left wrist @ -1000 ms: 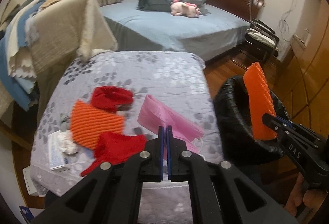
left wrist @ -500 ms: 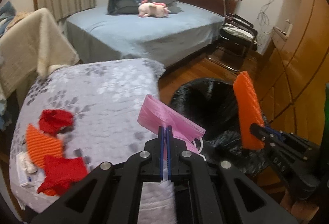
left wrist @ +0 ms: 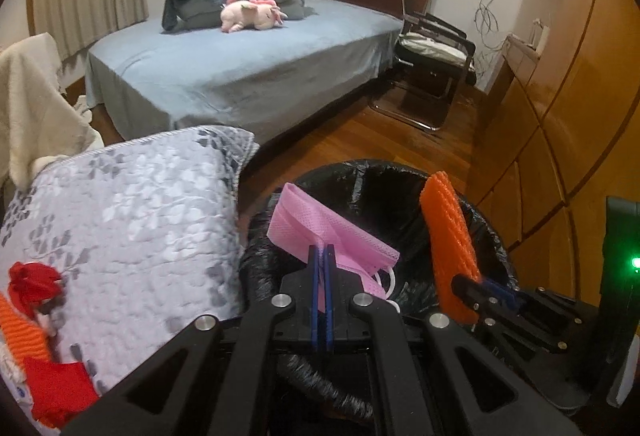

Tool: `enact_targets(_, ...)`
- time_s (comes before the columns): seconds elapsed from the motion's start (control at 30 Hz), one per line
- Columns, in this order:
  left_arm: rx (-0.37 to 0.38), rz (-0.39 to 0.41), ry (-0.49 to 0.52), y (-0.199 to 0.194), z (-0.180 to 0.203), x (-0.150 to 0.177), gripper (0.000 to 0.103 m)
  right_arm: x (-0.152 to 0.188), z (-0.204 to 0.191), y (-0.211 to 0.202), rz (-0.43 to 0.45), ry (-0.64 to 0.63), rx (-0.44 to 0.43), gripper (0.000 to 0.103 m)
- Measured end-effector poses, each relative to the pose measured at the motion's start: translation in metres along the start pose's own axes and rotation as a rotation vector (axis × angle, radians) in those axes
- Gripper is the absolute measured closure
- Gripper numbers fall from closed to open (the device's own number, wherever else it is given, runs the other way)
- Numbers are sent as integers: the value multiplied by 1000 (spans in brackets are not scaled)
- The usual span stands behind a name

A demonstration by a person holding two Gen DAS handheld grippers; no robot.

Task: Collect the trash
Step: 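Open both tools to drop the mask and strip into the bin, then move the right tool back to the bed and grasp a red glove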

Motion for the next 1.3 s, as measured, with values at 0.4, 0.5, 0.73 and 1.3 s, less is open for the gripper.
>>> enact_targets(0.4, -39, -73, 33, 45, -7, 12, 61, 11, 29, 22, -34, 68, 44, 69)
enact_targets(0.5, -47, -73, 22, 38, -16, 14, 61, 12, 31, 13, -22, 88, 45, 69)
enact_targets(0.73, -62, -67, 19, 20, -27, 22, 60, 19, 15, -9, -6, 66, 44, 69)
enact_targets(1.3, -207, 39, -79, -111, -152, 79, 36, 71, -152, -78, 71, -173, -134, 58)
Point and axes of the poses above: each gripper's, at about its wrist camera, not at the fingertips, and y roughly the way its jaws point, z to its right, x to its underside, the point moved 1 cm from there along y, roughly the way its jaws point, and after that the axes turned 2 degrees about -y, right-handed, at the moved point
